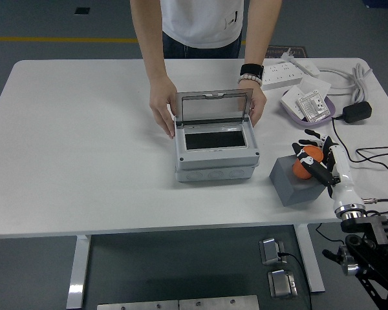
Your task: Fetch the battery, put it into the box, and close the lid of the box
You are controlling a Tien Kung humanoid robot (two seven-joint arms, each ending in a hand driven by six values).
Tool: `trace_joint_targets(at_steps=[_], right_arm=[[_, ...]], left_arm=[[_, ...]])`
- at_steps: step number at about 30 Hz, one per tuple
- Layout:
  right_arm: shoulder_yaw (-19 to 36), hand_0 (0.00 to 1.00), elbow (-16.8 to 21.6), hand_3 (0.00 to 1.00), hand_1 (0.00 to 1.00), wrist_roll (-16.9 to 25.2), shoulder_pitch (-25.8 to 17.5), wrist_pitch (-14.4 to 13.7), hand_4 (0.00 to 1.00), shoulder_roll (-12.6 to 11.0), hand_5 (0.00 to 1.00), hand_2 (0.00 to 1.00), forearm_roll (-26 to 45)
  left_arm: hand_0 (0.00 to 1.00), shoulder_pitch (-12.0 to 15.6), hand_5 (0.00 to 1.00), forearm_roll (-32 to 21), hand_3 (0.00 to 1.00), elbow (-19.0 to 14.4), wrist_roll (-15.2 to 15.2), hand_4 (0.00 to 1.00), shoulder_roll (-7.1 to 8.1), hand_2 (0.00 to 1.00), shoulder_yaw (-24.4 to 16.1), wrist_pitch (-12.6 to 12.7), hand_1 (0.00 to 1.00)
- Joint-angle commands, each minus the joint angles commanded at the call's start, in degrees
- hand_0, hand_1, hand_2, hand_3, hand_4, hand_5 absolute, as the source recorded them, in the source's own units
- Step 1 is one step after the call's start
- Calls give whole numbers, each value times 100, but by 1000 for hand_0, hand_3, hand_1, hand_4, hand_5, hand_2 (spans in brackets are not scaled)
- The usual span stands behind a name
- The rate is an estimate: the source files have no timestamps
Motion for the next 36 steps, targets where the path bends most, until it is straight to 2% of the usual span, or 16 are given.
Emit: trace_joint_targets(at_steps=[4, 5, 10, 11, 16, 17, 22, 23, 28, 29, 34, 35, 36], right_arm=[[-56, 584, -10, 750, 640, -3, 10, -35, 806, 9, 325, 649, -10], [-75, 584, -10, 751, 637, -5, 13, -48, 767, 13, 178, 646, -15], [-155, 584, 12, 751, 637, -13, 26, -128, 767, 20, 178, 646, -50], [-164, 537, 15, 684, 618, -10, 27, -142, 726, 21, 135, 616, -50], [-201, 537, -2, 684, 618, 6, 31, -195, 726, 20, 135, 616, -7], [-210, 490, -9, 582, 541, 12, 32, -205, 706, 19, 131, 522, 11], [-248, 490, -23, 582, 541, 44, 37, -246, 706, 14, 131, 522, 87], [-255, 411, -24, 382, 442, 54, 40, -251, 569, 14, 205, 409, 111], [-262, 411, -34, 382, 442, 109, 53, -259, 569, 15, 205, 409, 254], [-260, 300, -34, 308, 293, 123, 56, -262, 222, 15, 2, 303, 288], [-251, 300, -34, 308, 293, 174, 77, -284, 222, 16, 2, 303, 416], [-250, 228, -33, 300, 239, 180, 82, -291, 2, 16, 2, 283, 437], [-250, 228, -32, 300, 239, 184, 87, -297, 2, 16, 2, 283, 450]], left_arm=[[405, -3, 2, 5, 503, 0, 2, 2, 1, 515, 1, -1, 556], [405, -3, 2, 10, 503, 0, 4, 2, 1, 515, -2, -2, 556], [405, -6, 2, 19, 503, 0, 6, 2, 2, 515, -3, -3, 556], [404, -7, 2, 20, 504, 0, 6, 2, 2, 515, -3, -3, 556], [404, -11, 2, 23, 504, 0, 3, 2, 4, 515, -8, -2, 556], [405, -11, 2, 26, 505, 0, 4, 2, 4, 516, -11, -2, 556], [405, -12, 2, 26, 505, 0, 7, 2, 6, 516, -11, -3, 556], [405, -12, 2, 24, 505, 0, 7, 2, 6, 515, -10, -4, 556], [405, -9, 2, 20, 505, 0, 6, 2, 6, 515, -12, -3, 556], [406, -8, 2, 18, 505, 0, 5, 2, 6, 516, -12, -3, 557], [406, -2, 2, 25, 505, 0, 4, 2, 6, 516, -32, 1, 557], [406, -2, 2, 25, 504, 0, 3, 2, 7, 515, -38, 2, 556], [406, -3, 2, 23, 504, 0, 1, 2, 8, 515, -38, 3, 556]])
